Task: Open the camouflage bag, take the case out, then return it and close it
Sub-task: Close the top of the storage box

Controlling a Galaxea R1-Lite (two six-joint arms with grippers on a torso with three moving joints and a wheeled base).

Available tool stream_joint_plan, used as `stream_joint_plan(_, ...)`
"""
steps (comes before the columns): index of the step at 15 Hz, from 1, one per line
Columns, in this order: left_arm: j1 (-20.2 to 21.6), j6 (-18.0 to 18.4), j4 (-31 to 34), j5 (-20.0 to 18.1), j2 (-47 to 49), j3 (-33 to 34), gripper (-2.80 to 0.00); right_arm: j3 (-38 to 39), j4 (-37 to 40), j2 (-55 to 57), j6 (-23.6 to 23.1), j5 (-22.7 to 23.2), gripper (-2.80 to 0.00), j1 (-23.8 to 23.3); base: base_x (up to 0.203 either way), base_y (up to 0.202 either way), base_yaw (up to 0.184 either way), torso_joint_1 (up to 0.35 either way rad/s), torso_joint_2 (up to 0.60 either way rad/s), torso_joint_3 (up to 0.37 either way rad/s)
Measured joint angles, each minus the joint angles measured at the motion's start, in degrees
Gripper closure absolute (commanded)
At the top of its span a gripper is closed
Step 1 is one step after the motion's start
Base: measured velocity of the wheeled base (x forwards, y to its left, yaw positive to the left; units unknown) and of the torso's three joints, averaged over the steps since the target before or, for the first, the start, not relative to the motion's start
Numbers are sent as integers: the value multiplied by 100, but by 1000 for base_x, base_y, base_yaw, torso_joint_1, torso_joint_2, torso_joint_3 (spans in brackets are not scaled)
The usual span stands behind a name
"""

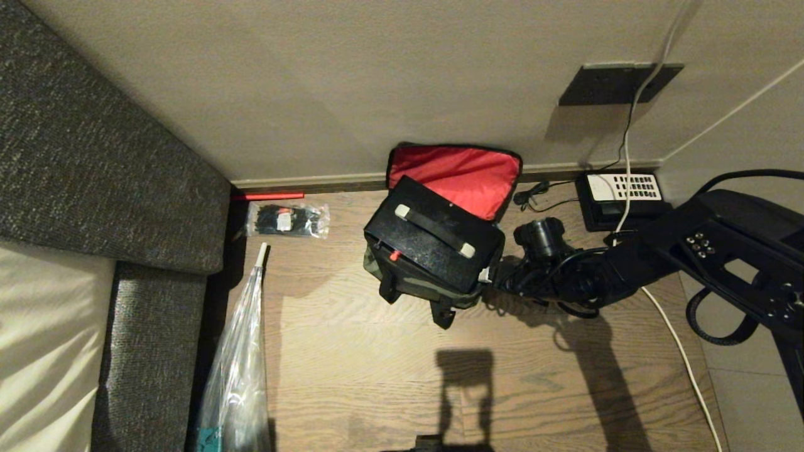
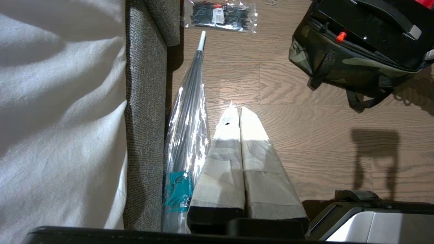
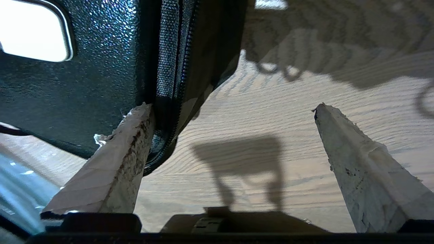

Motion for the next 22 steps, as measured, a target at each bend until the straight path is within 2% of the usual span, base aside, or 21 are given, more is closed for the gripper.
stream_joint_plan(4, 0, -2, 0, -1, 0, 0, 0, -42, -38, 107, -36, -193, -280, 0, 0, 0, 0, 0, 0, 0)
stream_joint_plan(5, 0, -2, 0, 0, 0, 0, 0, -72, -50, 137, -84, -285, 0, 2, 0, 0, 0, 0, 0, 0)
stream_joint_plan(15, 0, -2, 0, -2, 0, 0, 0, -221, -428, 255, -403, -507, 0, 50, 0, 0, 0, 0, 0, 0)
stream_joint_plan(22, 0, -2, 0, 0, 0, 0, 0, -180, -423, 54, -541, -682, 0, 170, 0, 0, 0, 0, 0, 0)
